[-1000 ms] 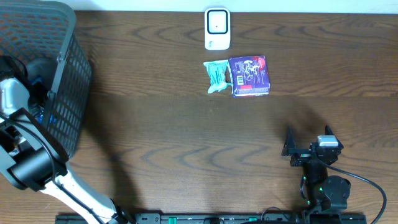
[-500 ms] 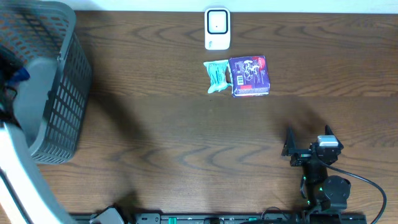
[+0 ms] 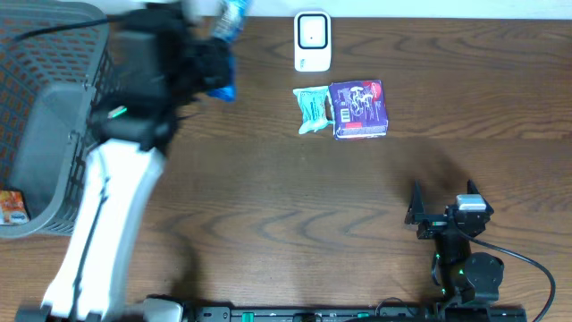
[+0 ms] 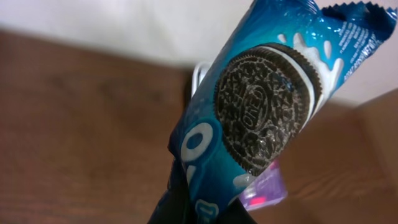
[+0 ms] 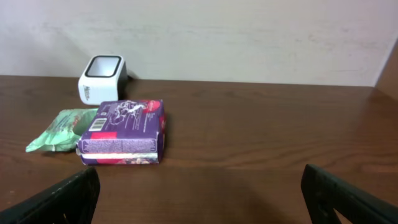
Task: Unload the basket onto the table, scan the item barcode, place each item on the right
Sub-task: 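Carry the Oreo pack out and set it beside the green pack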
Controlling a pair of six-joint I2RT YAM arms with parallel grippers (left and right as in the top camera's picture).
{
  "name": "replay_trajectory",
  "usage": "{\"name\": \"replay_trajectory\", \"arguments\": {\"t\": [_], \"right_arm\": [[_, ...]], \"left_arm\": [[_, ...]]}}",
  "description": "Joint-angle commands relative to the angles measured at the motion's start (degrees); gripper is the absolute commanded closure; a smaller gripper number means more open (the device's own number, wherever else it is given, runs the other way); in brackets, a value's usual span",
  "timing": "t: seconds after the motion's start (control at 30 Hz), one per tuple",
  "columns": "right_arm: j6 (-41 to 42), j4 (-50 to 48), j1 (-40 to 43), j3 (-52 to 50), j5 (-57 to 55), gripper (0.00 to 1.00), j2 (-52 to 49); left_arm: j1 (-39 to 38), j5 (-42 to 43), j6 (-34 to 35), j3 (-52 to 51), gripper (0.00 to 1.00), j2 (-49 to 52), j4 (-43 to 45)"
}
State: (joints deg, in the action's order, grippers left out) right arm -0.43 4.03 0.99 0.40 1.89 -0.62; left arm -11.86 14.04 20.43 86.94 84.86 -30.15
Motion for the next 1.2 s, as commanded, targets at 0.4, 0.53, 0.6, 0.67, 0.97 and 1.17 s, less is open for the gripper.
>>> {"name": "replay_trajectory", "arguments": {"t": [0.4,0.53,0.6,0.67,0.97,1.17], "right_arm": [[0.79,0.24,-0.33,-0.09,0.13,0.01,0.33],[0.79,0.24,-0.33,-0.09,0.13,0.01,0.33],[0.79,0.24,-0.33,-0.09,0.13,0.01,0.33],[0.79,0.24,-0.33,-0.09,0.13,0.01,0.33],[0.79,0.24,-0.33,-0.09,0.13,0.01,0.33],[0.79,0.24,-0.33,-0.09,0.13,0.01,0.33]], "left_arm": [[-14.97,-13.00,23.17,-0.48,0.92,31.23,-1.11],[-17.51,-13.00,23.15,-0.28,0.46,31.26,-1.27],[-17.64,-12.98,22.91,0.39,0.43,30.29,-2.62],[-17.11,-13.00,20.41,1.11,0.31,27.56,-3.26],[-3.96,-16.57,2.38,2.25,0.26,2.95,0.87],[18.49,-33.11,-2.03,2.23,0.26,-6.34,0.57]]}}
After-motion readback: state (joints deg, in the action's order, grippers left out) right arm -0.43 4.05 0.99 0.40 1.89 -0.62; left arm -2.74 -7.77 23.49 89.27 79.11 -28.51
